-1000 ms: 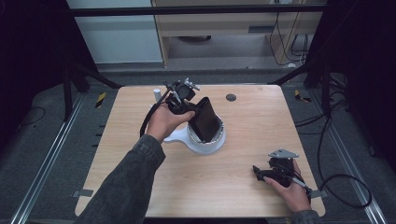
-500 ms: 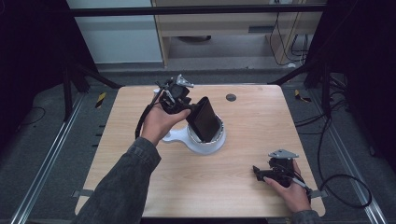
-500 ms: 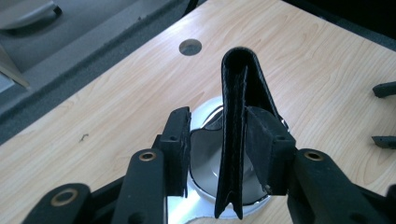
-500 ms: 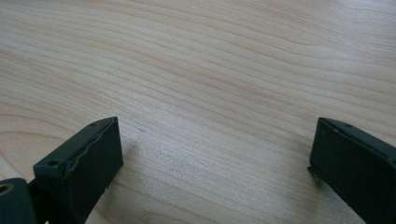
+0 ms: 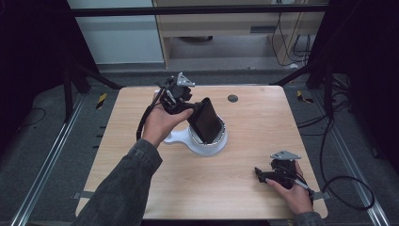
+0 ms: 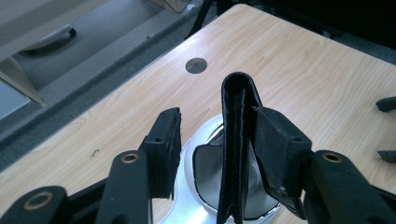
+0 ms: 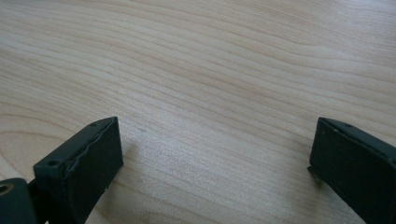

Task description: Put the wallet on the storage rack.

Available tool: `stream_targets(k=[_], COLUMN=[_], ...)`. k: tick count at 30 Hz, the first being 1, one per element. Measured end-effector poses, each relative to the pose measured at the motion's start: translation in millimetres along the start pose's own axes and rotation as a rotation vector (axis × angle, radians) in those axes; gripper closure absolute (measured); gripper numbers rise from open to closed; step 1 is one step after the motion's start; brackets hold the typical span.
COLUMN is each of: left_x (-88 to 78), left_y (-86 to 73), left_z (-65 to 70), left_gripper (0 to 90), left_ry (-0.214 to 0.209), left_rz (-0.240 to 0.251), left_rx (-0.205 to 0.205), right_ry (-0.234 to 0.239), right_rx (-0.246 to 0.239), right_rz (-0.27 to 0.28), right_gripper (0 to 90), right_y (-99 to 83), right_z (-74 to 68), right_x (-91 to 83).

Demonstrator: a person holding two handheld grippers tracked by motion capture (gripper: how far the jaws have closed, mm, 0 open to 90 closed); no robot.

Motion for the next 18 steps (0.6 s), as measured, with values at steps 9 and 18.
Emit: stream_targets(k=[9, 18], left_x=[-6.2, -10.3], left_y=[-4.2, -15.1], left_z=[12.7, 20.2], left_gripper=[27.6, 9.0], left_ry=[-0.032, -0.029], left_rz=[0.021, 0.030], left_rx=[0.028, 0.037], right_ry=[0.000, -0.001], right_rx=[-0.001, -0.004], right_rz=[-0.001, 0.001], right_gripper=[2.7, 2.7], right_y=[-0.3, -0.1], right_z=[-0.1, 0.1], right_x=[-0.2, -0.1])
Point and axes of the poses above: each handheld gripper's, and its own axes: x roughly forward along the jaws, y roughly out of its top, z roughly to its right, the point moved 10 cm from there along x, roughly forward along the jaws, and after that the axes turned 7 degrees about -x, right-handed, at the moved point
